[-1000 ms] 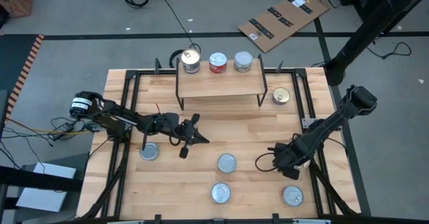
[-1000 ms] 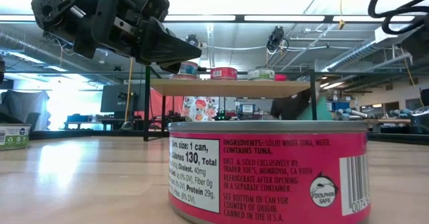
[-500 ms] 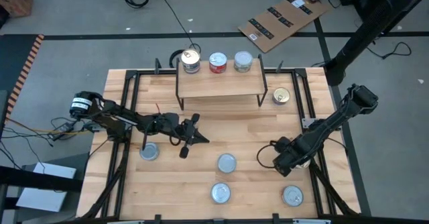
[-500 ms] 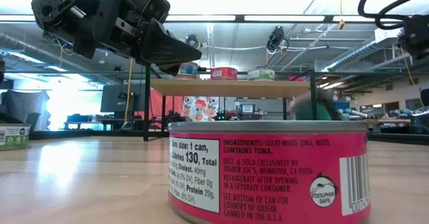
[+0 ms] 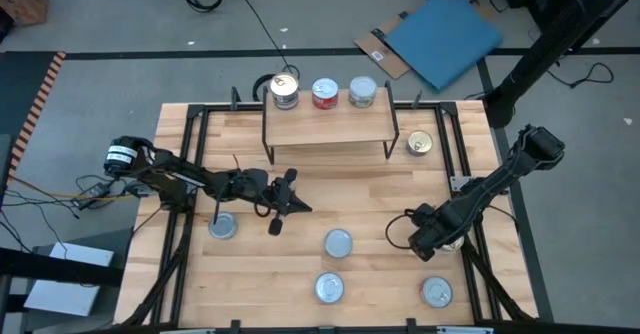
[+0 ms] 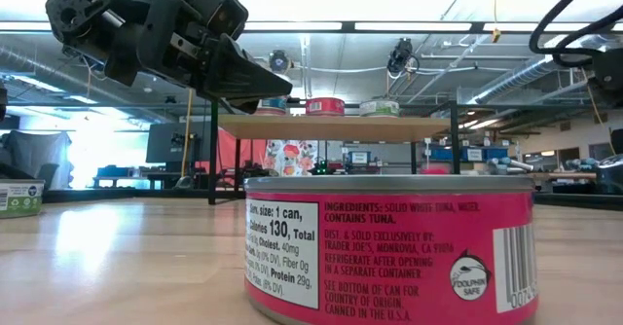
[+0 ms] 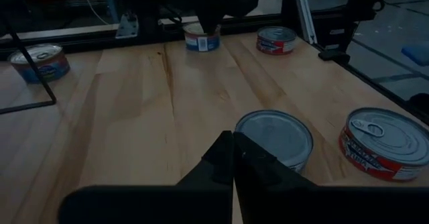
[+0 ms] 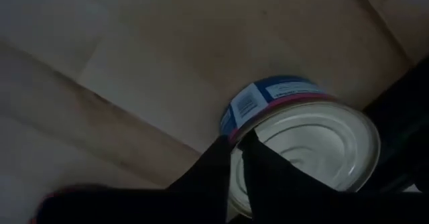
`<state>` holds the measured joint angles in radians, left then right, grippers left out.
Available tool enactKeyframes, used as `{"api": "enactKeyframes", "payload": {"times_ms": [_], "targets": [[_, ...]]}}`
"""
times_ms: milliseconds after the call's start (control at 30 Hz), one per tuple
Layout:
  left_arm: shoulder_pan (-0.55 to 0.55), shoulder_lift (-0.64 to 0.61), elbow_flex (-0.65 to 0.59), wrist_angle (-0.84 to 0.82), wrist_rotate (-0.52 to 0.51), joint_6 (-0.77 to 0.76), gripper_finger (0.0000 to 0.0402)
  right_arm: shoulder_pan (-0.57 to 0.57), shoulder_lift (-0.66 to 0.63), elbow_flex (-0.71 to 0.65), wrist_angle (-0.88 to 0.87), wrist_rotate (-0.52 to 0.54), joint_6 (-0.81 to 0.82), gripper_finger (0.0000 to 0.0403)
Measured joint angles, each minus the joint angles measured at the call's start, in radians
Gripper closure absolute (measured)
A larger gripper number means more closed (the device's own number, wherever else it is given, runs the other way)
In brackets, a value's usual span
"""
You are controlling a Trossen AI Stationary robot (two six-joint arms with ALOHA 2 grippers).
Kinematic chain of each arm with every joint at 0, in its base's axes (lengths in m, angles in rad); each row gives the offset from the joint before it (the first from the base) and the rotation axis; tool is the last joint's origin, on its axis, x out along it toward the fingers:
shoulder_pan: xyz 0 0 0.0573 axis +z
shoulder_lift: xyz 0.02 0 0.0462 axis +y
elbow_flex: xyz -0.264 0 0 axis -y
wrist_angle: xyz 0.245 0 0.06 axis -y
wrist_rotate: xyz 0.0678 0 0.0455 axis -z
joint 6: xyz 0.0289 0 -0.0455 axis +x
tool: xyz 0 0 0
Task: Stack canned seafood by type on shelf
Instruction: Put the blue pink tuna can on the shelf aligned with the other blue pink tuna can
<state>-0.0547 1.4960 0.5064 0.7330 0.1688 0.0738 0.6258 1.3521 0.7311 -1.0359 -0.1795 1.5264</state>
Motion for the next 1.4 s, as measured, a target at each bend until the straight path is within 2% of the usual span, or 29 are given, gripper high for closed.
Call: {"api": "enactKeyframes", "payload": {"times_ms": [167, 500, 767, 967, 1133, 1400], "targets": [[0.000, 0.000, 0.000, 0.000, 0.000, 0.000, 0.0394, 0.001, 0.002, 0.015, -0.001, 0.043, -0.082, 0.0396], [0.000, 0.000, 0.000, 0.008, -0.006, -0.033, 0.0394, -0.079, 0.006, 0.087, 0.060, 0.287, -0.360, 0.0399], [0.000, 0.000, 0.000, 0.007, -0.026, -0.032, 0.0394, -0.215, 0.005, 0.090, 0.290, 0.394, -0.689, 0.0401], [0.000, 0.000, 0.000, 0.002, -0.045, -0.028, 0.0390, -0.330, 0.005, 0.090, 0.477, 0.415, -0.912, 0.0402], [-0.009, 0.000, 0.000, 0.016, -0.051, -0.029, 0.0360, -0.413, 0.005, 0.091, 0.601, 0.410, -1.032, 0.0402], [-0.074, 0.001, 0.051, -0.018, -0.162, 0.023, 0.0269, -0.484, 0.004, 0.092, 0.685, 0.353, -1.051, 0.0402]]}}
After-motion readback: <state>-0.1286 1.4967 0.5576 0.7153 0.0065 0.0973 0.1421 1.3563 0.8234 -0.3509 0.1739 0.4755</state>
